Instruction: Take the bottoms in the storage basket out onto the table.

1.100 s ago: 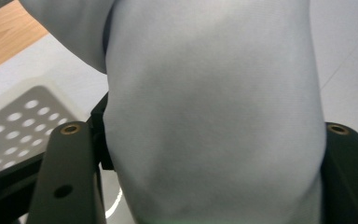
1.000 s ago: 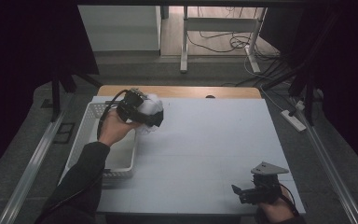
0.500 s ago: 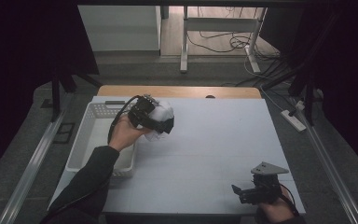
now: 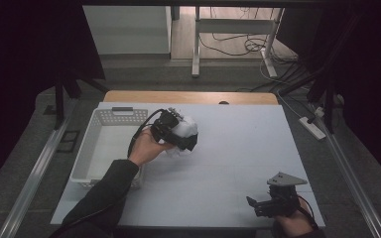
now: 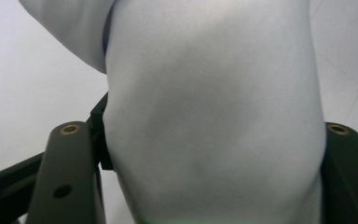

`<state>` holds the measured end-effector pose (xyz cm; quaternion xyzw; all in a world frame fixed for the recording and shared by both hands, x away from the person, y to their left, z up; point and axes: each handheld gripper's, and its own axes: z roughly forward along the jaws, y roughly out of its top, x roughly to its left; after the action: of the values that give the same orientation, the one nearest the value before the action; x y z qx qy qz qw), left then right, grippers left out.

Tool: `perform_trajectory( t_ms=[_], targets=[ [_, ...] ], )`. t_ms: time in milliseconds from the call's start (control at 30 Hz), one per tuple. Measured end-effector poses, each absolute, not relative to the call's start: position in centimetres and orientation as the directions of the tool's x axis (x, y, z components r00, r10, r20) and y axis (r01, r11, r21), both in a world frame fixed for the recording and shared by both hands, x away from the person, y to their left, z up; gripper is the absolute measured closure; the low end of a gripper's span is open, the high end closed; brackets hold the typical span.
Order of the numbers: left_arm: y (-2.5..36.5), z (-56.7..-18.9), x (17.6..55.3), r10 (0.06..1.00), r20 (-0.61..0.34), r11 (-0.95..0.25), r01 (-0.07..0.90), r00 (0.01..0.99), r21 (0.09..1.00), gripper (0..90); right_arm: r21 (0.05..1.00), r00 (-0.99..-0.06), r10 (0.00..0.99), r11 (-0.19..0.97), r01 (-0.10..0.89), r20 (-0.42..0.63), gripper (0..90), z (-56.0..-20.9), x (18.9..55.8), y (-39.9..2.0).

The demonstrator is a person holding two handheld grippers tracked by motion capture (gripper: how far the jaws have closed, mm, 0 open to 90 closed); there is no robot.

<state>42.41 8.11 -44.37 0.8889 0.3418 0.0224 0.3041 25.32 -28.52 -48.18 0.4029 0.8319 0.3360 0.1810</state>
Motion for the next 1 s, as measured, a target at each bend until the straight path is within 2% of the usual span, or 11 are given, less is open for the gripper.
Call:
perform_trajectory(
  t_ms=[733,1000],
  targets=[
    [4.8,-47.2,42.5,0.628,-0.169,-0.616,0.618,0.759,0.488,36.4,0.698,-0.618,0.785,0.463,0.546,-0.037,0.0,-48.2,25.3,-28.4],
    [3.5,-49.0,42.7,0.638,-0.161,-0.640,0.635,0.753,0.433,35.9,0.699,-0.620,0.784,0.464,0.544,-0.037,0.0,-48.2,25.3,-28.4]
  ],
)
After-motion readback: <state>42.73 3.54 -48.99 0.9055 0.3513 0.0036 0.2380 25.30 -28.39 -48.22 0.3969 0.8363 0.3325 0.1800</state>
